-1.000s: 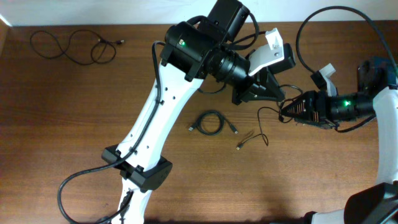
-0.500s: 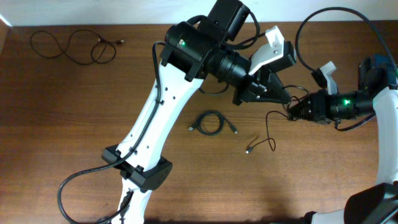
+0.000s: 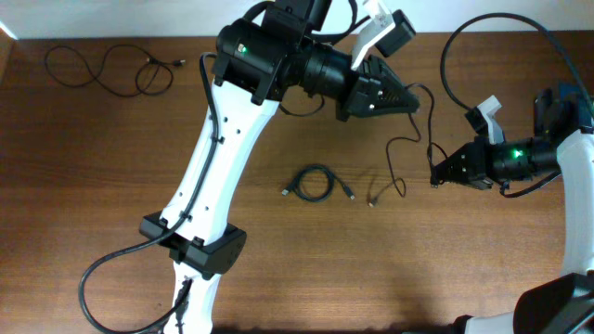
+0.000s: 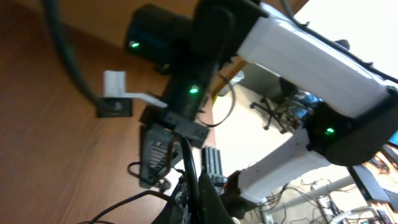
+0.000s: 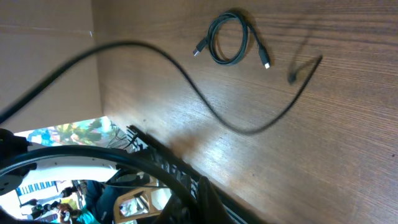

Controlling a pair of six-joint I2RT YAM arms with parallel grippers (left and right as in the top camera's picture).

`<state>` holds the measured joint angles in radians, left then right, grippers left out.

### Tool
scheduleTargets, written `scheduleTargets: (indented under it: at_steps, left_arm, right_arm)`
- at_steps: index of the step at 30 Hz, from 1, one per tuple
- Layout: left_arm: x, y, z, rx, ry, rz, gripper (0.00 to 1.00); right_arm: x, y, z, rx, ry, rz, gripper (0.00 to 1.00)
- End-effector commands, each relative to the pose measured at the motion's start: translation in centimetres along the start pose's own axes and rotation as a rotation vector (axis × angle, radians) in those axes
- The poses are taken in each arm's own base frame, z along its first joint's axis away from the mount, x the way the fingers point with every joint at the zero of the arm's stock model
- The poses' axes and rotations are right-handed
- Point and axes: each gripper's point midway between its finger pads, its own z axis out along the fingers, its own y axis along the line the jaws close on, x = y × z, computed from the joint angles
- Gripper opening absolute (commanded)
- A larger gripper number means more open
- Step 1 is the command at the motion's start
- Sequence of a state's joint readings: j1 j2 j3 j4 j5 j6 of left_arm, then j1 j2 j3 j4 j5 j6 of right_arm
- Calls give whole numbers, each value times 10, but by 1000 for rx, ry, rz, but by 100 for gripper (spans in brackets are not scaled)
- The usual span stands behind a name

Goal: Untangle cables

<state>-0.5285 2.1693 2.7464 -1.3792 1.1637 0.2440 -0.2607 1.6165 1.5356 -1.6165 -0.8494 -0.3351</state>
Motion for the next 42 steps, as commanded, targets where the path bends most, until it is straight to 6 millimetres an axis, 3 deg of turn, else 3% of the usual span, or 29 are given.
scheduleTargets:
  at_steps: [1,10,15,19,23,35,42]
  left_arm:
    - [-2,32,-28,-299,4,-108,0]
    - [15,92,-63,-705,-14,-366,0]
    - [20,98,-69,-763,-20,-416,0]
    - [33,112,-87,-910,-27,-521,0]
    - [37,111,-87,-908,-18,-534,0]
    - [45,99,-70,-880,28,-551,0]
    - [44,97,-66,-873,35,-545,0]
  right_arm:
    - [4,5,-2,11,-3,-13,4]
    - [4,5,-2,11,-4,-14,4]
    - [4,5,-2,10,-4,-14,4]
    - [5,7,-2,-1,0,-5,4]
    - [4,14,-3,-38,-8,0,4]
    - [-12,82,-20,-440,-128,10,4]
    - [-18,98,-30,-546,-171,10,4]
